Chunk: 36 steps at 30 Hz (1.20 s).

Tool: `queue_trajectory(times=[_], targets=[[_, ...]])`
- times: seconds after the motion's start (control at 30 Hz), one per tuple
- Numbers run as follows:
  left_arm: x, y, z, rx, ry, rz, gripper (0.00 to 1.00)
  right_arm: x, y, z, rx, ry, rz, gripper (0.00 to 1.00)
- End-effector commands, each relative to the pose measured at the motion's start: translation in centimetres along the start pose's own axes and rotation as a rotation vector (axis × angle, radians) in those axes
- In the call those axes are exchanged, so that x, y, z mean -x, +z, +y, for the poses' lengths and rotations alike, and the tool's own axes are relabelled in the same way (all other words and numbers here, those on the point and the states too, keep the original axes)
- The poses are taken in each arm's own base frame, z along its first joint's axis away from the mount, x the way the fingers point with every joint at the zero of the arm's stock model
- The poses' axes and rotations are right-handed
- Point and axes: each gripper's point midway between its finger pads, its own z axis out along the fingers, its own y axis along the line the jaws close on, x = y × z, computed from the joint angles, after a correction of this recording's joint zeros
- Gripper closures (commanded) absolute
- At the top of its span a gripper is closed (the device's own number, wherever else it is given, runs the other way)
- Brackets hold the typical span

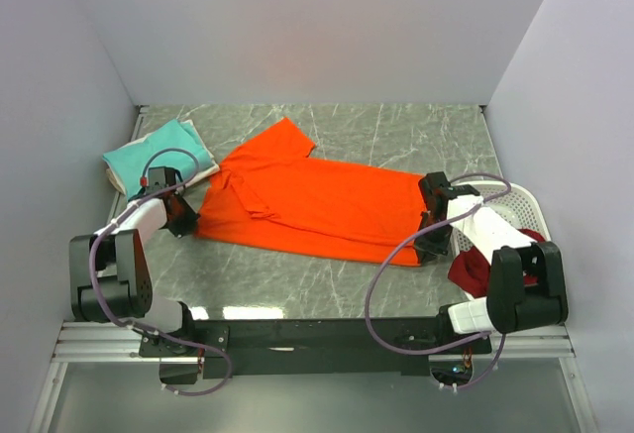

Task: Fold and stack the t-shirts
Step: Fold the tshirt

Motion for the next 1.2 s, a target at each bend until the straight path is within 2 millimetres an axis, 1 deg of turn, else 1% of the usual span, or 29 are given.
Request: queue_trajectory(times=[0.0, 0.07, 0.1, 0.13, 0.17, 0.2, 0.23, 0.27, 0.3, 0.33, 0.37, 0.4, 0.43, 0.47, 0.53, 0.57, 0.6, 0.63, 0.67, 0.7, 0.73, 0.77, 0.8, 0.83, 0.87, 0.9, 0.93, 1.0, 1.17], targets=[[0.4, -1.2, 2.0, 0.084, 0.01, -0.027, 0.96, -1.6, -0.5, -1.2, -0.053, 0.002, 0.02, 1.0], [0.6, -1.7, 2.4, 0.096, 0.005, -0.035, 0.92, -2.1, -0.4, -1.5, -0.061, 0.004, 0.029, 1.0], [0.3, -1.9, 2.6, 0.101, 0.005, -0.025, 0.87, -2.4, -0.4, -1.5, -0.063, 0.005, 0.034, 1.0], [0.5, -2.3, 2.5, 0.093, 0.0, -0.038, 0.85, -2.6, -0.4, -1.5, -0.057, 0.004, 0.034, 1.0], [0.7, -2.6, 2.5, 0.088, -0.001, -0.044, 0.79, -2.8, -0.4, -1.4, -0.049, 0.004, 0.038, 1.0], [0.7, -2.8, 2.5, 0.089, 0.0, -0.043, 0.73, -2.9, -0.5, -1.3, -0.044, 0.006, 0.039, 0.97], [0.8, -3.1, 2.4, 0.087, -0.004, -0.049, 0.67, -3.2, -0.5, -1.2, -0.04, -0.002, 0.041, 0.94], [1.2, -3.6, 2.2, 0.075, -0.01, -0.067, 0.61, -3.2, -0.6, -1.1, -0.036, -0.003, 0.041, 0.84], [1.4, -3.8, 2.0, 0.066, -0.015, -0.072, 0.49, -3.4, -0.6, -1.2, -0.039, -0.009, 0.043, 0.79], [1.5, -4.3, 1.7, 0.046, -0.018, -0.08, 0.45, -3.3, -0.9, -0.9, -0.03, -0.022, 0.034, 0.73], [1.8, -4.7, 1.3, 0.031, -0.018, -0.09, 0.42, -3.3, -1.1, -0.6, -0.024, -0.029, 0.028, 0.65], [1.8, -5.0, 0.7, 0.006, -0.021, -0.091, 0.39, -3.3, -1.5, -0.5, -0.021, -0.035, 0.022, 0.63], [1.9, -5.3, 0.5, -0.005, -0.02, -0.1, 0.37, -2.8, -2.0, 0.1, -0.003, -0.044, -0.002, 0.61], [2.1, -6.0, -0.4, -0.032, -0.003, -0.122, 0.37, -2.8, -2.4, 0.6, 0.009, -0.064, -0.014, 0.59], [2.2, -6.8, -1.3, -0.047, 0.012, -0.151, 0.37, -2.1, -3.1, 1.6, 0.035, -0.077, -0.046, 0.57], [2.0, -7.5, -2.6, -0.076, 0.041, -0.169, 0.37, -2.1, -3.3, 2.2, 0.051, -0.091, -0.056, 0.57], [2.0, -7.9, -3.4, -0.094, 0.047, -0.18, 0.38, -1.7, -3.3, 3.0, 0.085, -0.092, -0.066, 0.57], [1.6, -8.2, -4.3, -0.127, 0.06, -0.178, 0.39, -1.8, -2.9, 3.4, 0.098, -0.094, -0.057, 0.57], [1.2, -8.7, -6.0, -0.194, 0.087, -0.188, 0.41, -1.8, -2.6, 3.8, 0.111, -0.096, -0.056, 0.57], [0.8, -8.8, -6.7, -0.23, 0.087, -0.179, 0.43, -1.6, -2.3, 4.7, 0.153, -0.092, -0.055, 0.57], [0.2, -9.0, -7.6, -0.278, 0.089, -0.159, 0.43, -2.1, -1.3, 4.7, 0.142, -0.091, -0.027, 0.57], [-0.7, -8.7, -8.1, -0.298, 0.097, -0.134, 0.44, -2.1, -0.8, 4.8, 0.144, -0.089, -0.018, 0.57], [-0.9, -8.6, -8.9, -0.33, 0.089, -0.129, 0.44, -1.9, -0.4, 5.2, 0.155, -0.088, -0.021, 0.57], [-1.3, -8.5, -9.2, -0.341, 0.092, -0.119, 0.44, -2.4, 0.6, 4.9, 0.133, -0.086, 0.003, 0.57], [-2.3, -8.2, -9.6, -0.348, 0.11, -0.095, 0.44, -2.3, 0.9, 4.8, 0.125, -0.087, 0.0, 0.57], [-2.6, -8.2, -10.0, -0.352, 0.114, -0.093, 0.44, -1.8, 1.2, 5.1, 0.13, -0.085, -0.017, 0.57], [-2.9, -8.1, -10.1, -0.35, 0.117, -0.088, 0.44, -1.8, 1.6, 4.9, 0.116, -0.083, -0.022, 0.57], [-3.5, -8.2, -10.6, -0.357, 0.135, -0.084, 0.44, -1.3, 1.8, 5.1, 0.117, -0.077, -0.035, 0.58], [-3.9, -8.4, -11.4, -0.368, 0.155, -0.085, 0.44, -0.5, 2.0, 5.5, 0.11, -0.07, -0.051, 0.58]])
